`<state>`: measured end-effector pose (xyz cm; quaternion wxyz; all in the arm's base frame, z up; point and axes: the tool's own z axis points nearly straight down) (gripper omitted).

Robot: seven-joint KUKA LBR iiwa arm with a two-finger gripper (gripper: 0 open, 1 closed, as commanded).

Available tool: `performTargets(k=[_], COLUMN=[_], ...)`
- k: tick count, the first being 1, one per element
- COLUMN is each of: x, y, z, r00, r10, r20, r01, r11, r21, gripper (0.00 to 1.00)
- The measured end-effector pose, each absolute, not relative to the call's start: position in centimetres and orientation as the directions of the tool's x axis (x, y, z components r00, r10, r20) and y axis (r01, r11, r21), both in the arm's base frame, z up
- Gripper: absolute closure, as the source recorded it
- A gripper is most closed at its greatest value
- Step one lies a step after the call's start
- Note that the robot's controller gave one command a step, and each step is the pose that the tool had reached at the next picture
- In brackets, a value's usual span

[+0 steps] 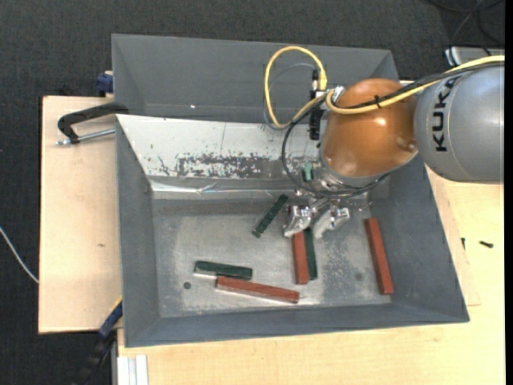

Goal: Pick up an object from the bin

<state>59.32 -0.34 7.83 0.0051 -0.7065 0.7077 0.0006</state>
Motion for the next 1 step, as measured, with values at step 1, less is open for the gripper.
performTargets(k=[1], x=[59.31], y=[-0.35], z=[7.80], r00=[-0.002], r10=[-1.000], r20=[-0.008], r01=[-1.000], r11=[0.002], r21=[-0.006], gripper=[1.00])
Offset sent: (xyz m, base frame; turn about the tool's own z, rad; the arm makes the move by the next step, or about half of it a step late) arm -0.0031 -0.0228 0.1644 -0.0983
